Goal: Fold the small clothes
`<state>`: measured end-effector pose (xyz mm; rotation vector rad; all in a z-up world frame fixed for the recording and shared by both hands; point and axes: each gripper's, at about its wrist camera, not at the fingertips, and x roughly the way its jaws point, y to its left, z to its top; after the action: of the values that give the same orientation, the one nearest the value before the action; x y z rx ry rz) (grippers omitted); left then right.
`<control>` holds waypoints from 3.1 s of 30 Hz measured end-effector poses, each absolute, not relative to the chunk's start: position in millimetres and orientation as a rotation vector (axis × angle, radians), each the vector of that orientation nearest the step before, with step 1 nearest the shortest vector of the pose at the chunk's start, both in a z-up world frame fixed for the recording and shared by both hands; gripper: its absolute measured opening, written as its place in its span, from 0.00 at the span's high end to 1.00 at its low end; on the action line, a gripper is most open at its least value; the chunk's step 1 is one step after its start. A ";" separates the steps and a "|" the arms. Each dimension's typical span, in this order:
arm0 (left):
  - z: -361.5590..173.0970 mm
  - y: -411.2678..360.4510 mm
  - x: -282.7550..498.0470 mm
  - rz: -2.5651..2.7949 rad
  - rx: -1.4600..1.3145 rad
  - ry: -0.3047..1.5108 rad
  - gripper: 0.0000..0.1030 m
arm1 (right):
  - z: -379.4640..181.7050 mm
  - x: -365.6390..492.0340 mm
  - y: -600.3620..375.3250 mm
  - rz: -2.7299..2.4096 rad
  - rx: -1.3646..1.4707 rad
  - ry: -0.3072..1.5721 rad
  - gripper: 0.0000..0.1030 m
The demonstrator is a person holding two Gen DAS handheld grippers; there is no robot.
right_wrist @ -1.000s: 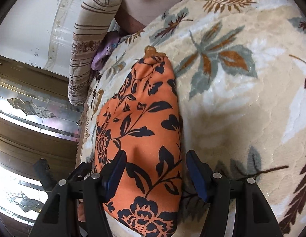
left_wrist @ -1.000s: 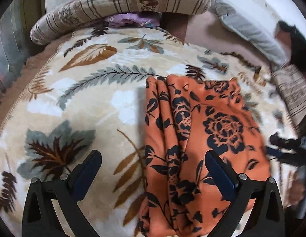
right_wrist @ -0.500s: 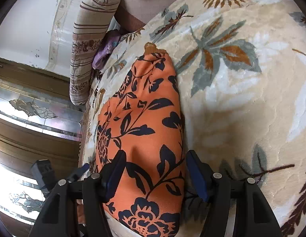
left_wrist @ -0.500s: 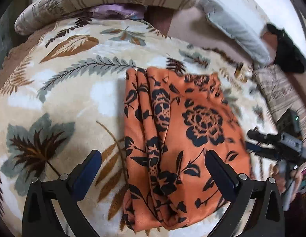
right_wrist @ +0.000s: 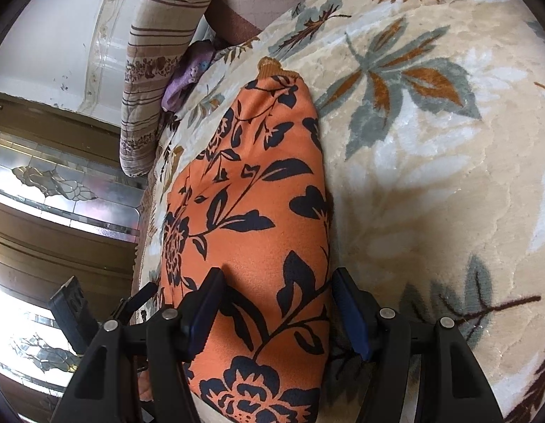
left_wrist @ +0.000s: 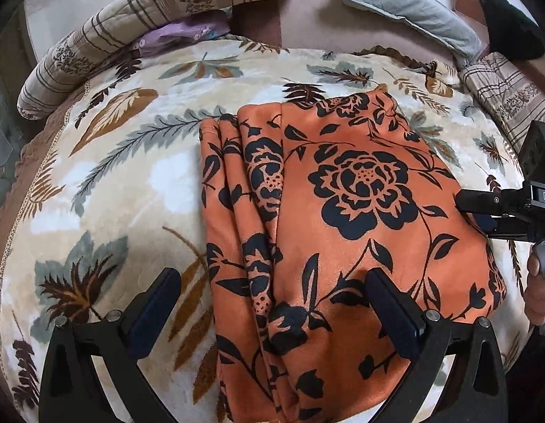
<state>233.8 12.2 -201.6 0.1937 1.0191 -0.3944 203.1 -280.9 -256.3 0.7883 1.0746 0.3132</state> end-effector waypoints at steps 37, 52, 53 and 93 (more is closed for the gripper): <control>-201.0 23.7 242.0 -0.564 -0.136 1.046 0.64 | -232.9 204.8 -252.4 0.368 0.641 0.888 0.54; -158.0 -14.4 198.4 -0.674 -0.147 0.943 0.65 | -181.5 152.8 -297.4 0.365 0.593 0.718 0.55; -156.9 -18.6 195.1 -0.676 -0.141 0.941 0.65 | -179.6 147.9 -301.5 0.362 0.588 0.712 0.55; -180.6 -87.0 116.8 -0.571 0.023 1.004 0.65 | -218.1 85.6 -361.8 0.368 0.593 0.762 0.55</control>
<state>116.8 -87.0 -180.6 0.0227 1.0042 -0.5707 85.6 -361.8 -218.1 0.5931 0.7617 0.3679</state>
